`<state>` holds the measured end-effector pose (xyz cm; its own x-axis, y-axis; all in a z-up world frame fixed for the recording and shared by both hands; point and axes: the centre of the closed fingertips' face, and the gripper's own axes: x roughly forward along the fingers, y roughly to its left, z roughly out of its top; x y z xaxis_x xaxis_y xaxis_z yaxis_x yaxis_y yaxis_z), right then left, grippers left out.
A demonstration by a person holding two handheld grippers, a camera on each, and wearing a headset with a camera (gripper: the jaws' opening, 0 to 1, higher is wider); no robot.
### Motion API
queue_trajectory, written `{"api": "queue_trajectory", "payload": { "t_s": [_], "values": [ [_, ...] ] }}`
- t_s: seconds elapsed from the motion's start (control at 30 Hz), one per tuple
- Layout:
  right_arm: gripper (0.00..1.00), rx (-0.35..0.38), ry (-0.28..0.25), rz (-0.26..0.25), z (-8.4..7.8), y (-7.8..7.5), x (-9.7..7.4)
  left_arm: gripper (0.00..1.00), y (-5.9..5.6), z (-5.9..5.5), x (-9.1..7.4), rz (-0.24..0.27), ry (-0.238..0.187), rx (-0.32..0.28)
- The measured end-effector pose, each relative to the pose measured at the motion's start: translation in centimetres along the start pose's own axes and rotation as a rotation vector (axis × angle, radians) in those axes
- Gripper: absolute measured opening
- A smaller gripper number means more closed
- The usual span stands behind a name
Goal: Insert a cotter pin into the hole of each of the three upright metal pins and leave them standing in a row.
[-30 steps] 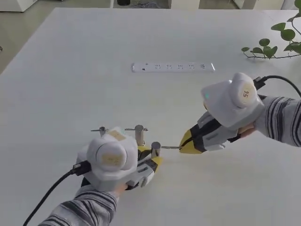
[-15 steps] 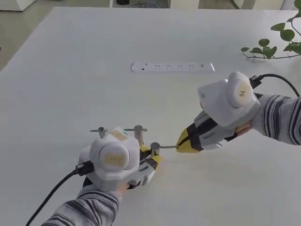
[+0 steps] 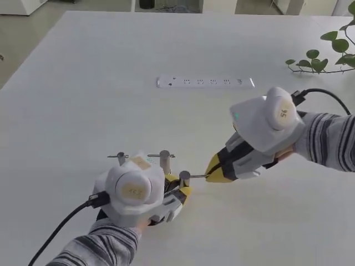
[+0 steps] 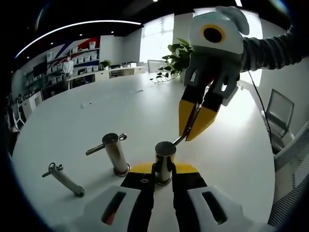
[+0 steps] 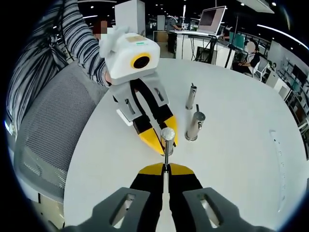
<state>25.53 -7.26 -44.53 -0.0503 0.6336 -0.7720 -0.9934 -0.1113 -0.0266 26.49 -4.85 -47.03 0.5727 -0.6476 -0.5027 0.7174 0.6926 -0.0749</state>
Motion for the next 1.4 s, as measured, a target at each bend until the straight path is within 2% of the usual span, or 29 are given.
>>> {"api": "queue_trajectory", "payload": {
  "t_s": [0.33, 0.43, 0.7, 0.87, 0.93, 1.23, 1.33, 1.4],
  "values": [
    [0.0, 0.002, -0.005, -0.003, 0.6, -0.1, 0.5, 0.1, 0.0, -0.1, 0.1, 0.0, -0.003, 0.005],
    [0.0, 0.009, -0.006, -0.004, 0.9, 0.0, 0.6, 0.1, 0.0, -0.1, 0.1, 0.006, -0.01, -0.011],
    [0.0, 0.069, -0.006, -0.009, 1.1, 0.0, 0.9, 0.1, 0.0, -0.2, 0.2, 0.022, -0.013, -0.026],
    [0.0, 0.107, -0.01, -0.011, 1.2, 0.2, 1.2, 0.1, 0.0, -0.4, 0.4, 0.032, -0.006, -0.057],
    [0.0, 0.153, -0.002, -0.022, 1.1, 0.2, 1.2, 0.1, 0.0, -0.5, 0.5, 0.038, -0.004, -0.058],
    [0.0, 0.133, -0.016, -0.053, 0.9, -0.1, 1.4, 0.1, 0.1, -0.5, 0.5, 0.049, -0.002, -0.07],
    [0.05, 0.162, -0.047, -0.078, 1.1, -0.4, 0.9, 0.1, 0.0, -0.5, 0.5, 0.052, -0.002, -0.072],
    [0.07, 0.181, -0.05, -0.085, 0.9, -0.5, 0.5, 0.1, 0.1, -0.6, 0.5, 0.054, -0.002, -0.076]
  ]
}}
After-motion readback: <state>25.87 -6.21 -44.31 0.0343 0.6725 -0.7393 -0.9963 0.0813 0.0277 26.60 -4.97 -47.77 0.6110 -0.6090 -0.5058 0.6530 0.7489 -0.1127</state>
